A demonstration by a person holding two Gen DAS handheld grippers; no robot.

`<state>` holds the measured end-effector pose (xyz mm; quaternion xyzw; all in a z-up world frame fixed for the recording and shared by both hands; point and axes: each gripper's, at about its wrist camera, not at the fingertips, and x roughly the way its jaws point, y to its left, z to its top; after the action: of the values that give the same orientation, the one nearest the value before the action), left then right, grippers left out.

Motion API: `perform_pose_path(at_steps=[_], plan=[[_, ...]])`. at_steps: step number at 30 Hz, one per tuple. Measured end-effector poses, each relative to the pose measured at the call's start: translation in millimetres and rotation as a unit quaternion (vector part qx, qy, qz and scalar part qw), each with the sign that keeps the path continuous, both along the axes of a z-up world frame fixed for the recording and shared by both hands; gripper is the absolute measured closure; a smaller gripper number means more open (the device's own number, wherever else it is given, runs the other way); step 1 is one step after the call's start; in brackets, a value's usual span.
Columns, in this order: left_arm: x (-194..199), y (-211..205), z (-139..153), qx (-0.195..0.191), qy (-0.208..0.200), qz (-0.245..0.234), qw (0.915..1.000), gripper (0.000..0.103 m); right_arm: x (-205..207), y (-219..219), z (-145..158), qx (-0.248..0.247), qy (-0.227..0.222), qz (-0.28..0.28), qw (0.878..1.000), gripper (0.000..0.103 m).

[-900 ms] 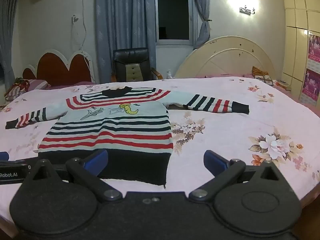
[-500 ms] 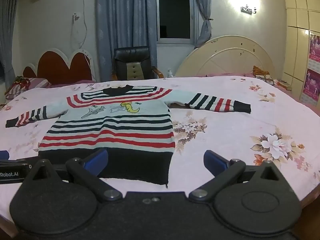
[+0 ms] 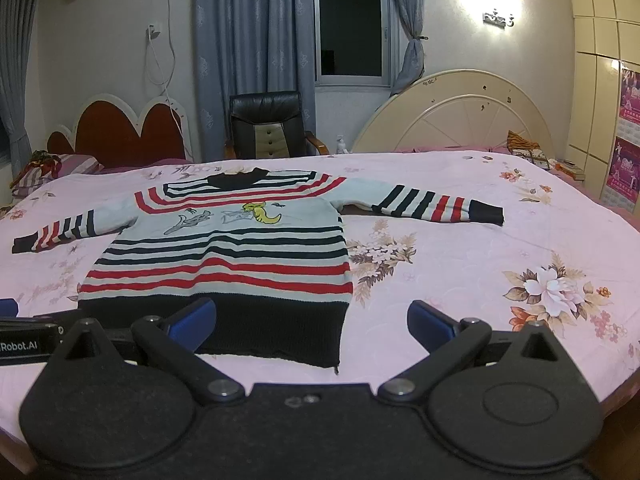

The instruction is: Fold small clothes

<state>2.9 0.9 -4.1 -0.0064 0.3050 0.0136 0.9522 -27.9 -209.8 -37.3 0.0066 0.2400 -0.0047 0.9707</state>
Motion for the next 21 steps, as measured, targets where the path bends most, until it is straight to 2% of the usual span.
perform_pose_path(at_steps=[21], plan=[[1.8, 4.6, -0.9, 0.0, 0.002, 0.003, 1.0, 0.0, 2.8, 6.5, -2.3, -0.006, 0.001, 0.007, 1.0, 0.001]])
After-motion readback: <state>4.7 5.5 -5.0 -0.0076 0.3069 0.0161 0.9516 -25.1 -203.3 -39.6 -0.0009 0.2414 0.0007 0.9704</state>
